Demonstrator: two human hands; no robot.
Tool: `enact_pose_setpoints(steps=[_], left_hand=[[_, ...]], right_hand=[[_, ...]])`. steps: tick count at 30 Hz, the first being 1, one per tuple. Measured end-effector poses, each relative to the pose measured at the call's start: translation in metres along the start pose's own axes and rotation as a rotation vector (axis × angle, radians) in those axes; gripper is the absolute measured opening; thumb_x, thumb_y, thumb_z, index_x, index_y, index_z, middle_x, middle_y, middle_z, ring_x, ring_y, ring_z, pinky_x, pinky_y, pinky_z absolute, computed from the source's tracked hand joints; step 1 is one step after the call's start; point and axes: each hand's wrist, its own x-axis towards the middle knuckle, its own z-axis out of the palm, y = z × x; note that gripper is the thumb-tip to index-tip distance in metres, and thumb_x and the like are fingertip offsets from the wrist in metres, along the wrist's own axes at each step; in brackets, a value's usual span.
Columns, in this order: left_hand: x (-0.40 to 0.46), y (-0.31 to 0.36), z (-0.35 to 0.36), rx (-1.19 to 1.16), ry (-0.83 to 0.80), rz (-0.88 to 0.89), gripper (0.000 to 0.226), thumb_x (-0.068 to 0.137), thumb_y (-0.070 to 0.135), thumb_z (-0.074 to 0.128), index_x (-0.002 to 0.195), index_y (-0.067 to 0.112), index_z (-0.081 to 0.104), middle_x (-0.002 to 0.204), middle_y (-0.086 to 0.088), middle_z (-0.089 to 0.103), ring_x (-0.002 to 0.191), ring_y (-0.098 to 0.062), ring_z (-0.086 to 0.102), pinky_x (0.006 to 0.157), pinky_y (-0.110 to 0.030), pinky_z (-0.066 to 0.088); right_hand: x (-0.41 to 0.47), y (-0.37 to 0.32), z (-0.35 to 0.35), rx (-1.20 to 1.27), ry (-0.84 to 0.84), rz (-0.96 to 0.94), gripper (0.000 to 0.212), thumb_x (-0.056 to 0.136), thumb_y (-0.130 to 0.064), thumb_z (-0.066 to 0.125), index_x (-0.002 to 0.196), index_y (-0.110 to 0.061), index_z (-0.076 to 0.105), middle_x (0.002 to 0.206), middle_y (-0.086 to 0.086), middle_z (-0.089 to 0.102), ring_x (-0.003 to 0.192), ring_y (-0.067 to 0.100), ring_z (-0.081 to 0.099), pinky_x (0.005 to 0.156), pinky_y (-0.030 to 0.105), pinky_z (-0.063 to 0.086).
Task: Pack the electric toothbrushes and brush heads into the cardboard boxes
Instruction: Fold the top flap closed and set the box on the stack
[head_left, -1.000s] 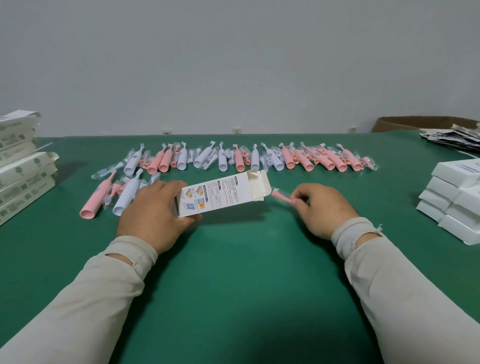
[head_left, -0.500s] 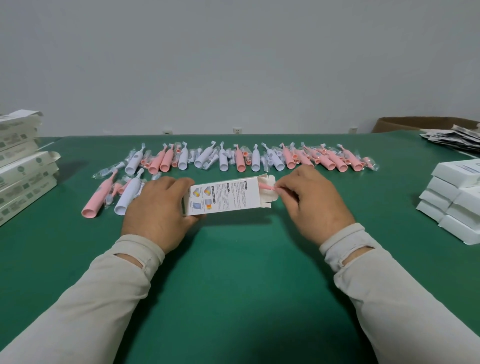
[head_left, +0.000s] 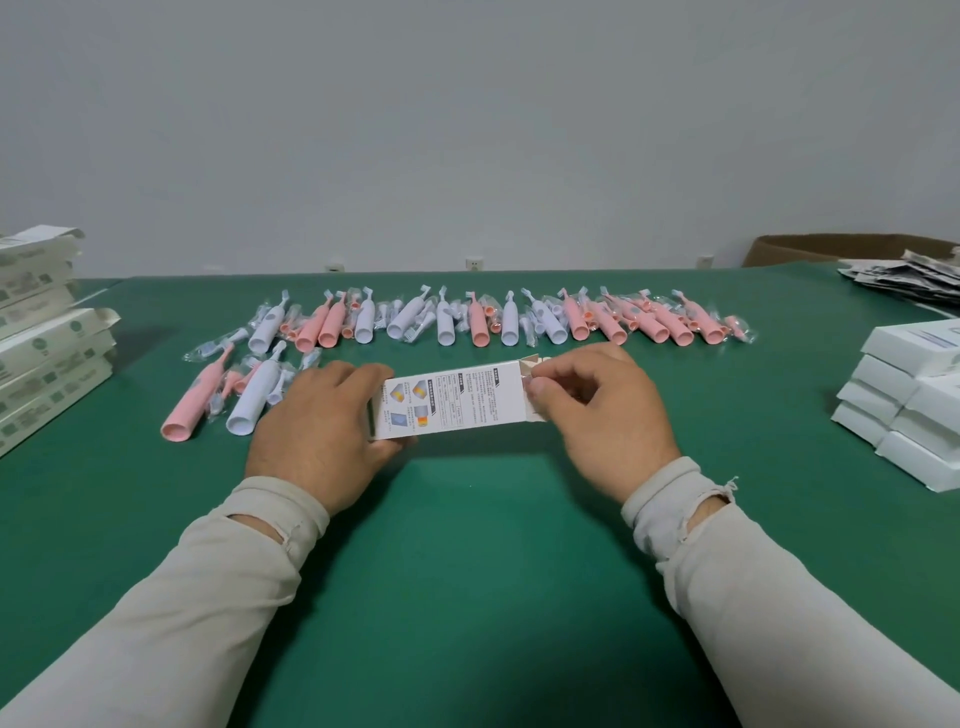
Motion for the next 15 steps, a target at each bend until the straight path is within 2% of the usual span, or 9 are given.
enact_pose_setpoints(steps=[1, 3, 5, 7, 9, 12, 15], left_hand=[[0.0005, -0.0004, 0.0001, 0.005, -0.001, 0.001, 0.058, 0.079, 0.057, 0.070, 0.130, 0.034, 0.052, 0.121, 0.006, 0.059, 0.110, -0.020, 0.050, 0.080, -0.038, 0.049], [0.0007, -0.0001, 0.0003, 0.018, -0.006, 0.007, 0.059, 0.079, 0.058, 0.070, 0.130, 0.034, 0.051, 0.122, 0.006, 0.059, 0.111, -0.020, 0.050, 0.081, -0.038, 0.049], [0.0004, 0.0004, 0.0003, 0.024, -0.009, 0.009, 0.059, 0.080, 0.058, 0.069, 0.130, 0.035, 0.051, 0.121, 0.006, 0.058, 0.112, -0.020, 0.049, 0.081, -0.038, 0.048], [0.0001, 0.0012, 0.0001, 0.022, -0.017, 0.005, 0.058, 0.080, 0.058, 0.069, 0.130, 0.035, 0.051, 0.121, 0.006, 0.058, 0.111, -0.020, 0.049, 0.081, -0.038, 0.049], [-0.0003, 0.0032, 0.0001, 0.010, -0.020, 0.004, 0.058, 0.080, 0.058, 0.069, 0.131, 0.035, 0.051, 0.120, 0.007, 0.058, 0.111, -0.020, 0.049, 0.080, -0.038, 0.049], [-0.0008, 0.0057, 0.0008, 0.005, -0.032, 0.024, 0.058, 0.080, 0.058, 0.069, 0.130, 0.036, 0.051, 0.122, 0.008, 0.057, 0.112, -0.019, 0.049, 0.079, -0.036, 0.047], [-0.0007, 0.0041, 0.0010, -0.030, -0.060, 0.017, 0.057, 0.079, 0.056, 0.070, 0.129, 0.037, 0.051, 0.122, 0.008, 0.057, 0.113, -0.019, 0.049, 0.082, -0.038, 0.049]], right_hand=[[0.0006, 0.0012, 0.0003, 0.033, -0.016, 0.034, 0.014, 0.086, -0.017, 0.075, 0.081, -0.030, 0.073, 0.092, -0.010, 0.064, 0.076, -0.005, 0.061, 0.074, 0.007, 0.046], [0.0005, 0.0021, 0.0015, 0.140, -0.041, 0.122, 0.014, 0.086, -0.014, 0.075, 0.080, -0.027, 0.073, 0.085, -0.008, 0.072, 0.078, 0.006, 0.069, 0.081, 0.025, 0.056], [-0.0003, 0.0018, 0.0030, 0.220, -0.052, 0.171, 0.015, 0.086, -0.008, 0.072, 0.082, -0.023, 0.070, 0.083, -0.003, 0.075, 0.081, 0.018, 0.072, 0.082, 0.038, 0.060], [-0.0007, 0.0011, 0.0044, 0.304, -0.093, 0.187, 0.019, 0.087, -0.001, 0.066, 0.084, -0.020, 0.064, 0.084, 0.001, 0.076, 0.079, 0.019, 0.072, 0.073, 0.037, 0.059], [-0.0025, -0.0011, 0.0061, 0.386, -0.174, 0.212, 0.021, 0.085, 0.003, 0.060, 0.087, -0.018, 0.060, 0.081, 0.001, 0.076, 0.073, 0.017, 0.067, 0.063, 0.032, 0.048], [-0.0049, -0.0004, 0.0081, 0.401, -0.316, 0.247, 0.020, 0.075, -0.007, 0.057, 0.092, -0.017, 0.054, 0.084, 0.010, 0.072, 0.074, 0.022, 0.055, 0.062, 0.031, 0.038], [-0.0037, -0.0001, 0.0054, 0.362, -0.373, 0.209, 0.021, 0.072, -0.008, 0.055, 0.091, -0.018, 0.052, 0.081, 0.004, 0.068, 0.074, 0.023, 0.051, 0.062, 0.033, 0.036]])
